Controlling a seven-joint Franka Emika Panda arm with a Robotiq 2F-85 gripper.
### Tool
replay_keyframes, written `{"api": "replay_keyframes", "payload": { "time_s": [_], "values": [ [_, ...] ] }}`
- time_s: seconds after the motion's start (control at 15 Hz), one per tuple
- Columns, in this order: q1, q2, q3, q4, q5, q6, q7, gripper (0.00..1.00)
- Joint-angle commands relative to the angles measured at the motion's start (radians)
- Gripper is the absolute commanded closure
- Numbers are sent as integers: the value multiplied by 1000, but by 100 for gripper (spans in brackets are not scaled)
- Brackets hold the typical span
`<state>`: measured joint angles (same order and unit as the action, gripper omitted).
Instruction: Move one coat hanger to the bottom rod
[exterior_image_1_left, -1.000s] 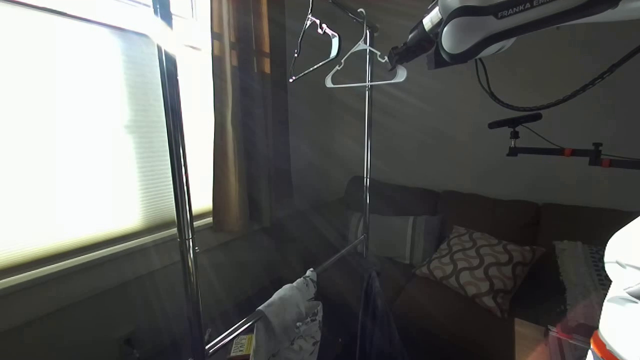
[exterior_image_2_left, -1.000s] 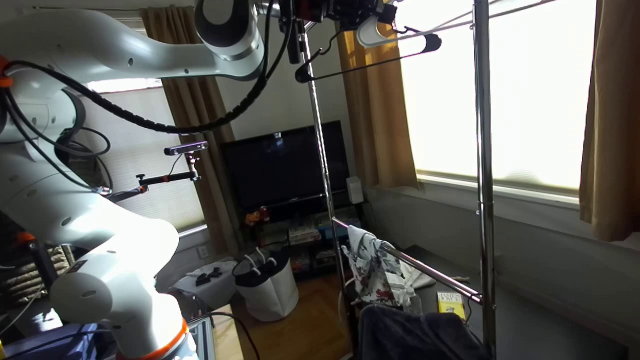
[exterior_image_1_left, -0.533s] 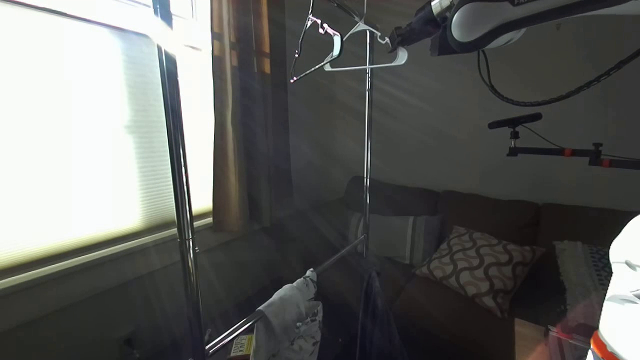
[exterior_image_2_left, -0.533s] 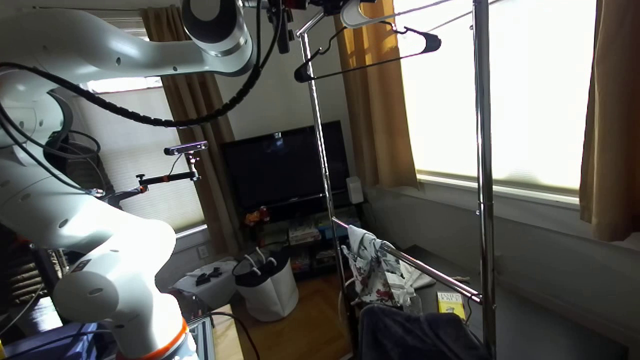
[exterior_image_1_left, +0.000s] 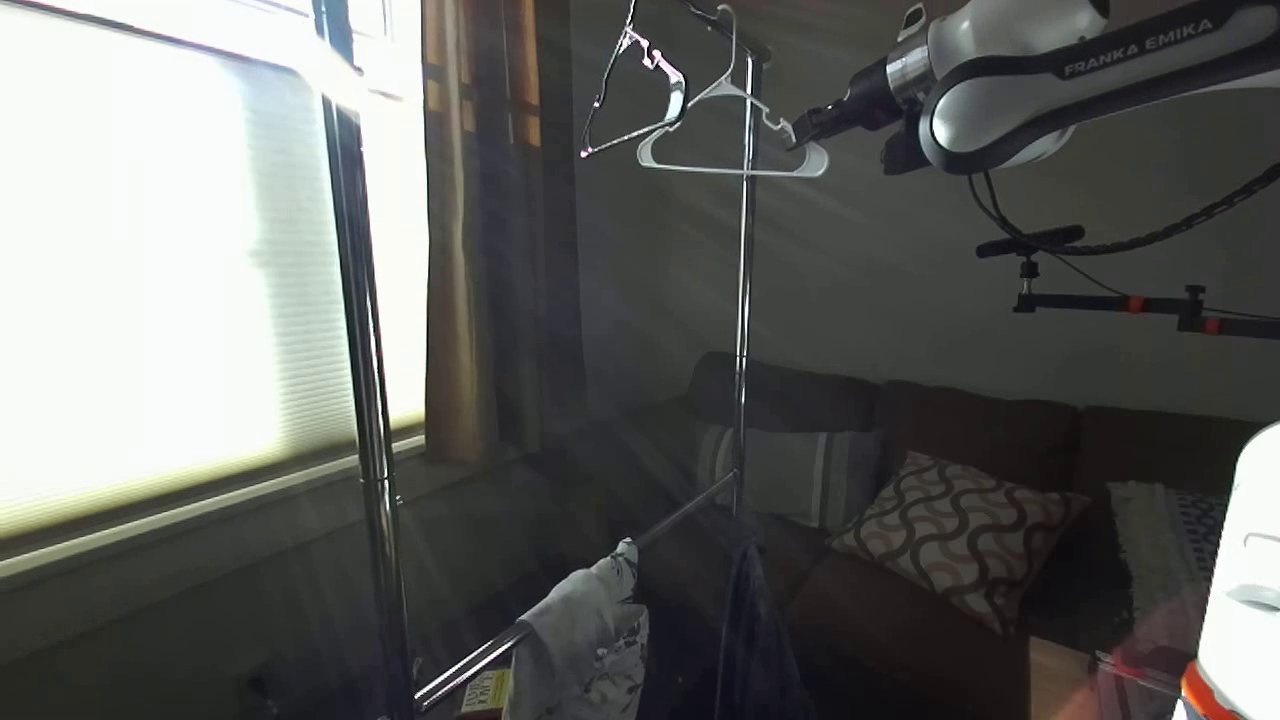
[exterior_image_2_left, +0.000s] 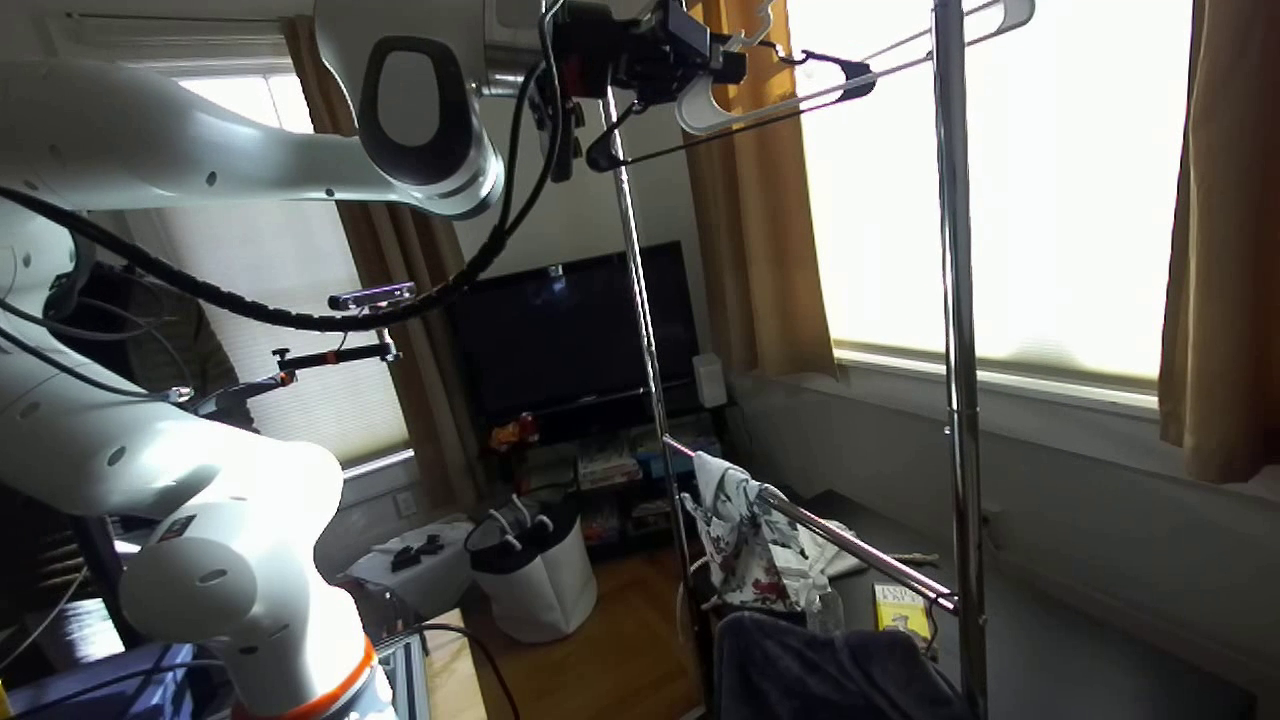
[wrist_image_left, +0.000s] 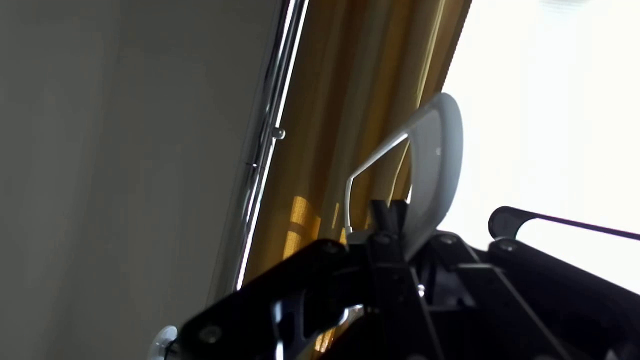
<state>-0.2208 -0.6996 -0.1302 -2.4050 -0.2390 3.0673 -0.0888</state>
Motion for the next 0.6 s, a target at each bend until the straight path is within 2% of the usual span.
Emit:
{"api": "replay_keyframes", "payload": {
  "time_s": [0.0, 0.4, 0.47, 0.53],
  "values": [
    [-62, -49, 27, -92, 50, 102, 48, 98],
    [-170, -35, 179, -35, 139, 177, 142, 98],
    [-168, -36, 188, -30, 151, 190, 143, 98],
    [-121, -37, 165, -33, 146, 204, 113, 98]
  ]
}}
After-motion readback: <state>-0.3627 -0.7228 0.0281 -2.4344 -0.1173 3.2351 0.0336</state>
